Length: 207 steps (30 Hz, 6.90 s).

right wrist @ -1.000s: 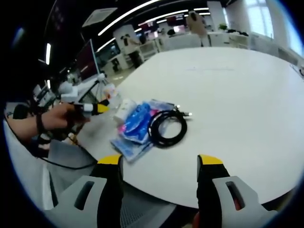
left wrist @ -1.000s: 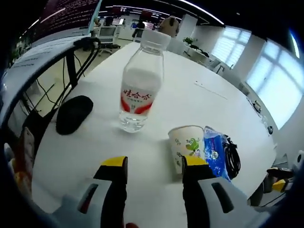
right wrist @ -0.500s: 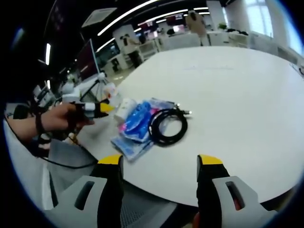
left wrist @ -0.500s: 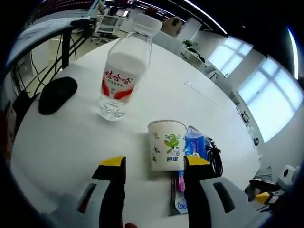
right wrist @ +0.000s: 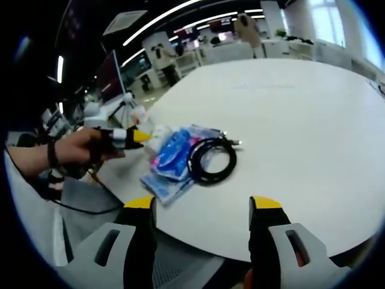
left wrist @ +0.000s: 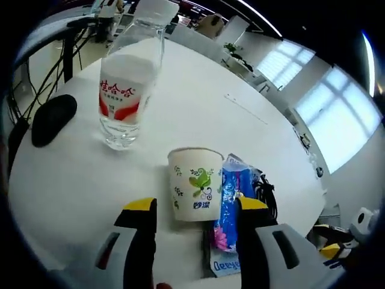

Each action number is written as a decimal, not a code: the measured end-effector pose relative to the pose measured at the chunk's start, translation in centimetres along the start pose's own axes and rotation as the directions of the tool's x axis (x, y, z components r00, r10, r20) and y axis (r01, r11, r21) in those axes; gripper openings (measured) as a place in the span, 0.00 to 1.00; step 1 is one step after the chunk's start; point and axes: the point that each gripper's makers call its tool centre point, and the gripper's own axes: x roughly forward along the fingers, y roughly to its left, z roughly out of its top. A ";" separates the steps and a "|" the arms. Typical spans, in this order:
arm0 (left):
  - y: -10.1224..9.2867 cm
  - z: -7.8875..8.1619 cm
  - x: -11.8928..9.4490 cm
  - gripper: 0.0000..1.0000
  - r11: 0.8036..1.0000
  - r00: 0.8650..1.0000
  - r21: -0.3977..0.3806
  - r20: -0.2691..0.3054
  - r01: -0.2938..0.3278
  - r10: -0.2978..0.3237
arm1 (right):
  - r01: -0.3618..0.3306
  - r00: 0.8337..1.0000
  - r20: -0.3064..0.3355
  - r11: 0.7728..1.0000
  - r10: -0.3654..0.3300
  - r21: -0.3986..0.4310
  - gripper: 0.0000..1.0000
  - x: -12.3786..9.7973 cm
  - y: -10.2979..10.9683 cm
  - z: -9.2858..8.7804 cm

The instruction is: Arrange the tabletop items into an orderly group along one side of the table until the central work area is clear of visible clutter.

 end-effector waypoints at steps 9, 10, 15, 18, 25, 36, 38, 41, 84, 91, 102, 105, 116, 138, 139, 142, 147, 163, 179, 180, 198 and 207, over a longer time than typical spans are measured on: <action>-0.8 -0.7 1.3 0.54 1.000 0.999 0.027 -0.049 0.002 -0.001 | -0.001 1.000 0.000 1.000 0.001 -0.002 0.61 0.0 0.0 0.0; -0.8 -0.8 1.4 0.54 1.000 0.999 0.029 -0.053 0.001 0.000 | -0.001 1.000 0.000 1.000 0.001 -0.003 0.61 0.0 0.0 0.0; -0.8 -0.9 2.0 0.54 0.999 0.998 0.034 -0.065 0.000 0.002 | 0.000 1.000 0.001 1.000 0.000 -0.001 0.61 -0.1 0.0 0.0; -0.9 -0.9 2.2 0.54 0.999 0.998 0.036 -0.068 0.004 -0.001 | 0.002 1.000 0.002 1.000 -0.002 0.001 0.61 -0.1 -0.1 0.0; -0.9 -0.8 2.6 0.54 0.999 0.997 0.032 -0.071 0.004 -0.002 | 0.002 1.000 -0.002 1.000 -0.002 0.001 0.61 -0.1 -0.2 -0.1; 0.1 -1.0 3.0 0.40 0.998 0.997 0.062 -0.075 -0.009 0.014 | 0.000 1.000 0.001 1.000 0.000 -0.001 0.61 -0.1 -0.2 0.2; 0.0 -0.7 2.8 0.39 0.999 0.998 0.036 -0.056 0.000 0.002 | 0.000 1.000 0.005 1.000 0.000 0.001 0.61 -0.1 -0.2 0.3; 0.0 -0.7 2.5 0.39 0.998 0.998 0.056 -0.056 -0.003 0.006 | -0.002 1.000 0.005 1.000 0.002 -0.002 0.61 0.1 -0.2 0.4; 3.7 -3.5 -5.7 0.38 0.999 0.998 -0.009 0.051 -0.048 0.048 | -0.093 0.996 -0.017 0.995 0.092 -0.027 0.61 2.9 2.2 1.0; 2.4 -5.5 -6.5 0.38 0.999 0.999 0.023 0.038 -0.023 0.022 | -0.144 0.989 -0.035 0.988 0.142 -0.057 0.60 3.9 3.6 1.2; -2.4 -7.2 -7.3 0.38 0.901 0.998 0.428 -0.031 0.062 -0.054 | -0.262 0.964 -0.069 0.961 0.257 -0.083 0.58 5.2 7.3 1.5; -3.3 -7.7 -7.4 0.38 0.849 0.996 0.521 -0.052 0.088 -0.071 | -0.292 0.955 -0.072 0.952 0.286 -0.087 0.58 5.5 8.4 1.7; -5.0 -9.2 -7.5 0.38 0.675 0.989 0.722 -0.121 0.148 -0.087 | -0.413 0.910 -0.062 0.911 0.411 -0.013 0.54 6.5 12.6 1.8; -7.7 -11.8 -7.7 0.38 0.494 0.966 0.831 -0.213 0.257 -0.146 | -0.503 0.858 -0.146 0.863 0.492 -0.051 0.31 6.8 16.1 0.0; -7.8 -11.9 -7.7 0.38 0.483 0.964 0.834 -0.219 0.265 -0.151 | -0.509 0.855 -0.148 0.859 0.497 -0.055 0.28 6.8 16.3 0.0; -8.1 -12.2 -7.8 0.38 0.469 0.960 0.839 -0.229 0.278 -0.159 | -0.518 0.850 -0.146 0.853 0.506 -0.067 0.16 6.7 16.7 -0.1; -8.0 -12.3 -7.8 0.38 0.462 0.960 0.842 -0.230 0.278 -0.158 | -0.534 0.842 -0.129 0.844 0.524 -0.057 0.05 6.5 17.2 0.3; -8.0 -11.3 -7.4 0.39 0.484 0.970 0.842 -0.188 0.240 -0.153 | -0.513 0.857 -0.123 0.847 0.500 -0.139 0.00 6.5 17.5 0.9; -6.4 -10.7 -7.9 0.36 0.569 0.979 0.797 -0.147 0.203 -0.144 | -0.459 0.888 -0.115 0.876 0.446 -0.147 0.00 6.6 15.9 0.9; -6.3 -10.7 -8.0 0.36 0.576 0.979 0.792 -0.146 0.203 -0.145 | -0.458 0.888 -0.112 0.878 0.445 -0.141 0.00 6.6 15.9 0.9; -5.6 -10.1 -7.9 0.37 0.683 0.982 0.706 -0.107 0.185 -0.156 | -0.404 0.913 -0.096 0.909 0.396 -0.099 0.00 6.7 14.4 0.9; -4.2 -9.6 -8.1 0.37 0.744 0.989 0.653 -0.062 0.140 -0.132 | -0.393 0.917 -0.114 0.912 0.381 -0.117 0.00 7.3 14.1 1.2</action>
